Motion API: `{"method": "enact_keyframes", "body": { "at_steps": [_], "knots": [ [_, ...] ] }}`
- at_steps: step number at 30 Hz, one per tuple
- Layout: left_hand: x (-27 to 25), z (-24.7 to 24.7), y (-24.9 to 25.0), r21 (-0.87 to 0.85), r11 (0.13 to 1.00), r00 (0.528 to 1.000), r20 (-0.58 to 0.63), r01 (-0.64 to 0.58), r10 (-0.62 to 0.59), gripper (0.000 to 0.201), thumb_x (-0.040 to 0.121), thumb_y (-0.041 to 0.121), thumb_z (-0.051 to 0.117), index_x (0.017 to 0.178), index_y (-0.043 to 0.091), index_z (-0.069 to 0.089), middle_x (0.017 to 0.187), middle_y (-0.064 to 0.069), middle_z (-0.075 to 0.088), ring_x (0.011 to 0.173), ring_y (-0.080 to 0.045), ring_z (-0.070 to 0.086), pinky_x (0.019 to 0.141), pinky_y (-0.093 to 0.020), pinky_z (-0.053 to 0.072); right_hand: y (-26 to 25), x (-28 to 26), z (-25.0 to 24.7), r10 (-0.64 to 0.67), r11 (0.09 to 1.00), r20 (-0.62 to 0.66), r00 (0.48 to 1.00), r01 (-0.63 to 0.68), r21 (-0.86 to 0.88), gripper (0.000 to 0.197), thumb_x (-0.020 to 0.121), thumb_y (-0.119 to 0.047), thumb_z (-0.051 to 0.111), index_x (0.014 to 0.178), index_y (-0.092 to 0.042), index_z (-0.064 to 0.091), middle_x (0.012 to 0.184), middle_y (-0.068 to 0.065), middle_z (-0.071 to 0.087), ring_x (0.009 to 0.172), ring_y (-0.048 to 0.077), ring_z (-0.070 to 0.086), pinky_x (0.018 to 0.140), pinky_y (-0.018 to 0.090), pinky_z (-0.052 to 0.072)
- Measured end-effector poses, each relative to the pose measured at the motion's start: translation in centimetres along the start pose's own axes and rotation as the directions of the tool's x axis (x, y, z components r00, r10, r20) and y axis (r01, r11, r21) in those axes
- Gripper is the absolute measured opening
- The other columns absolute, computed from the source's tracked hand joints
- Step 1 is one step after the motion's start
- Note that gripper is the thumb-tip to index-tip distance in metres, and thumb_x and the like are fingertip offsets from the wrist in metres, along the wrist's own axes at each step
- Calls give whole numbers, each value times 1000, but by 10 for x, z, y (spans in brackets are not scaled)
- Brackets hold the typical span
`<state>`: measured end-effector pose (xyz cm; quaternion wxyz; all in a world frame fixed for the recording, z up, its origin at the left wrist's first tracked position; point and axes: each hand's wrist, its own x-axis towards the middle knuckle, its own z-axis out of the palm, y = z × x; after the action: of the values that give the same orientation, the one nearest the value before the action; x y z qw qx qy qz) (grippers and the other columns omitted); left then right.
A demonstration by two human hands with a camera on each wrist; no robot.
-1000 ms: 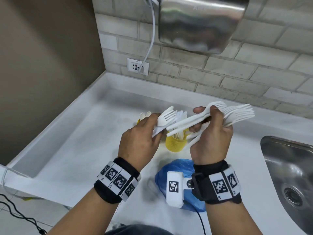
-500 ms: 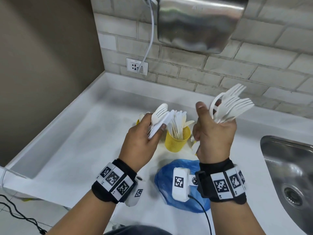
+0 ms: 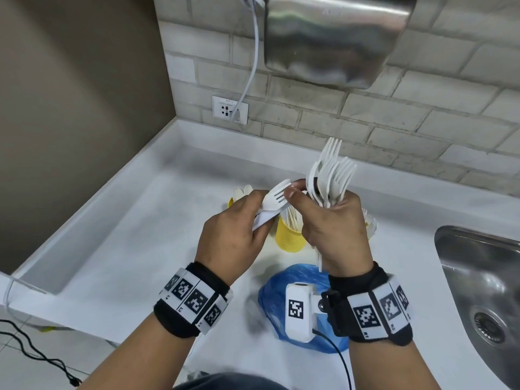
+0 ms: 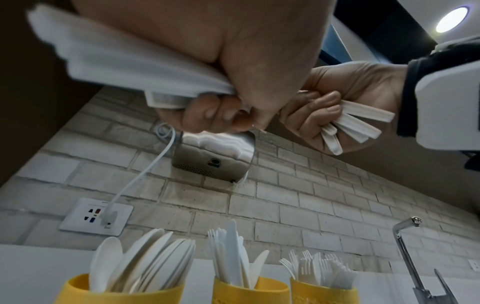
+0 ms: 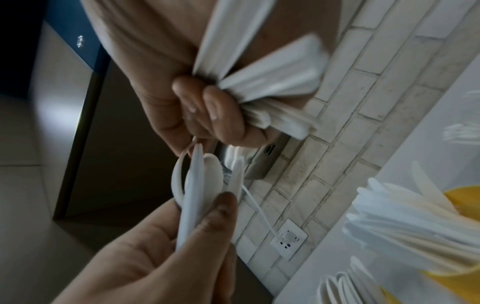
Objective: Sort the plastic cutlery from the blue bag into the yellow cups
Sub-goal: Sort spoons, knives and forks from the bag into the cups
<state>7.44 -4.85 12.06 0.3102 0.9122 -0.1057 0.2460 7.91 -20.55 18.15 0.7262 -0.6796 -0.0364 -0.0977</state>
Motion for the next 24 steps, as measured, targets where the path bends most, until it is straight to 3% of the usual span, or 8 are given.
{"method": "enact_keyframes", "body": {
  "at_steps": [3, 5, 11, 14, 16, 19, 21, 24],
  "knots": [
    [0, 0, -1, 11, 1000, 1000, -1, -5, 5, 26, 96, 39, 63, 118, 34, 50, 92, 8, 68, 72, -24, 61, 53, -29, 45, -4, 0, -1, 46, 995, -77, 996, -39, 92, 16, 96, -5, 66, 81, -9, 67, 48, -14, 48, 40, 5, 41, 45, 21, 34],
    [0, 0, -1, 18, 1000, 1000, -9, -14, 15, 26, 97, 38, 64, 117, 34, 48, 90, 7, 68, 70, -25, 60, 52, -27, 40, -4, 1, -5, 65, 989, -84, 994, -52, 140, 22, 97, -7, 65, 75, -10, 61, 46, -8, 38, 37, 12, 31, 43, 24, 28],
    [1, -1, 3, 7, 997, 997, -20, -76, 76, 32, 95, 33, 66, 120, 28, 47, 91, 4, 69, 70, -24, 62, 50, -31, 47, -7, -6, -3, -25, 999, 52, 998, 22, 45, 23, 91, 0, 71, 75, -16, 68, 54, -9, 55, 40, 7, 43, 44, 22, 34],
    [1, -2, 3, -40, 999, 1000, 16, -24, 25, 26, 97, 34, 65, 116, 29, 48, 82, 10, 62, 67, -21, 55, 53, -29, 41, -8, -5, -2, 23, 985, -40, 999, -16, 172, 37, 94, 1, 65, 63, -18, 58, 46, -3, 39, 34, 12, 31, 41, 23, 28],
    [2, -3, 1, -159, 987, 997, 65, 38, -28, 24, 98, 36, 63, 117, 27, 51, 79, 15, 58, 66, -15, 53, 56, -31, 44, -11, -2, -2, 63, 947, -101, 993, -28, 320, 43, 95, -1, 58, 57, -21, 58, 47, 3, 35, 31, 13, 27, 38, 22, 25],
    [1, -4, 4, -328, 937, 983, 175, 116, -60, 27, 98, 39, 62, 119, 26, 53, 75, 22, 62, 67, -3, 59, 58, -12, 40, -18, 0, -3, 123, 874, -138, 983, -41, 484, 47, 99, -7, 50, 60, -16, 73, 65, 14, 45, 32, 11, 25, 37, 21, 22],
    [-1, -3, 6, -371, 917, 970, 233, 149, -63, 28, 97, 38, 63, 121, 25, 54, 75, 29, 61, 67, 3, 58, 58, -7, 36, -21, 3, -7, 179, 804, -110, 978, -81, 589, 49, 101, -15, 46, 64, -15, 78, 73, 14, 45, 32, 9, 25, 35, 20, 23],
    [-1, -5, 6, -436, 879, 963, 258, 192, -82, 31, 96, 44, 60, 121, 27, 55, 72, 14, 63, 64, -3, 58, 57, -10, 36, -18, 9, -16, 277, 670, -81, 957, -132, 730, 51, 103, -23, 45, 67, -10, 79, 71, 7, 49, 33, 6, 32, 35, 16, 30]
  ]
}}
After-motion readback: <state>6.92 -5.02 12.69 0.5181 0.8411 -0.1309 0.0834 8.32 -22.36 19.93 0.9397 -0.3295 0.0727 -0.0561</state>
